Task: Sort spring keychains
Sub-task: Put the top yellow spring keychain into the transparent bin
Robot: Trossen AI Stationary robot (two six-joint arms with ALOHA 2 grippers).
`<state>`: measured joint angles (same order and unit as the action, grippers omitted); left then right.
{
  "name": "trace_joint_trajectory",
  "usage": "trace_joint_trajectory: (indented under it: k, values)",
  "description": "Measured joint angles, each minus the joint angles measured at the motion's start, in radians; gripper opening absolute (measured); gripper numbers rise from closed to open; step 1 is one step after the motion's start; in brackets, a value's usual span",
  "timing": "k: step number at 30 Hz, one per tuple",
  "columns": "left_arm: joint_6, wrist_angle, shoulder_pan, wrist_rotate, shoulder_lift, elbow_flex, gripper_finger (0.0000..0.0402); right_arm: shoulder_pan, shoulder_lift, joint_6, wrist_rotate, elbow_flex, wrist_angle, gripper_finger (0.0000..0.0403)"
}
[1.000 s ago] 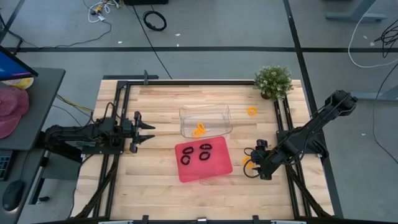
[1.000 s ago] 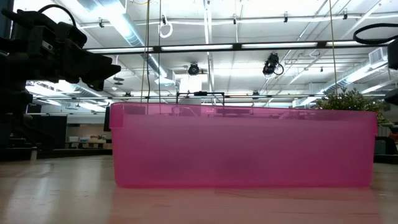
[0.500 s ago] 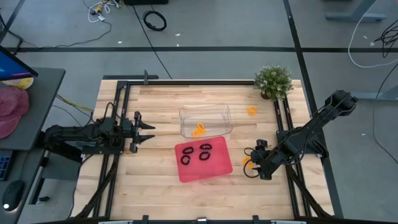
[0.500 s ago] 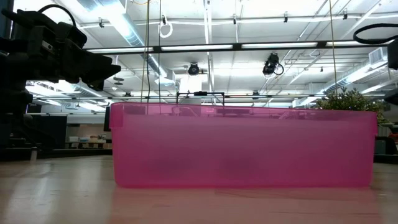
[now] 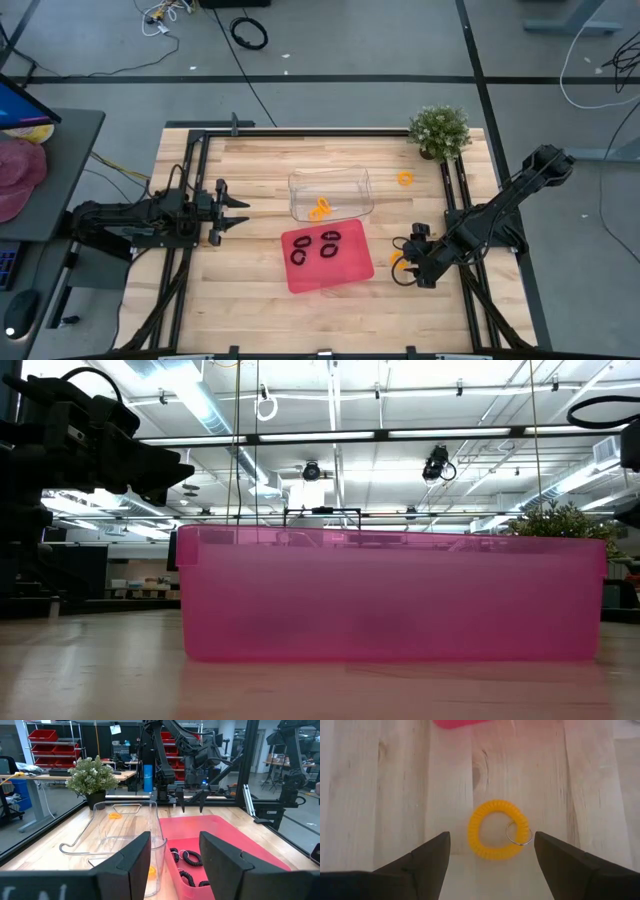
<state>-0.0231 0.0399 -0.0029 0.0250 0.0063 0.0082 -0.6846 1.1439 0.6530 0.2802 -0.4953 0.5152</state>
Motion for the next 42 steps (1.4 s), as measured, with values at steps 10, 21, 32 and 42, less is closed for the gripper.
trace_joint_trajectory:
  k: [10,21,32,42]
  values:
    - [0.000,0.000,0.000,0.000,0.000,0.000,0.0172,0.000,0.000,-0.003,0.025,0.000,0.000,0.0291]
    - [0.000,0.000,0.000,0.000,0.000,0.000,0.0172,0.000,0.000,-0.007,0.026,0.001,0.000,0.0291]
    - [0.000,0.000,0.000,0.000,0.000,0.000,0.0172,0.000,0.000,-0.009,0.026,0.098,-0.129,0.0291]
    - [0.000,0.000,0.000,0.000,0.000,0.000,0.0172,0.000,0.000,0.022,0.026,0.156,-0.188,0.0291]
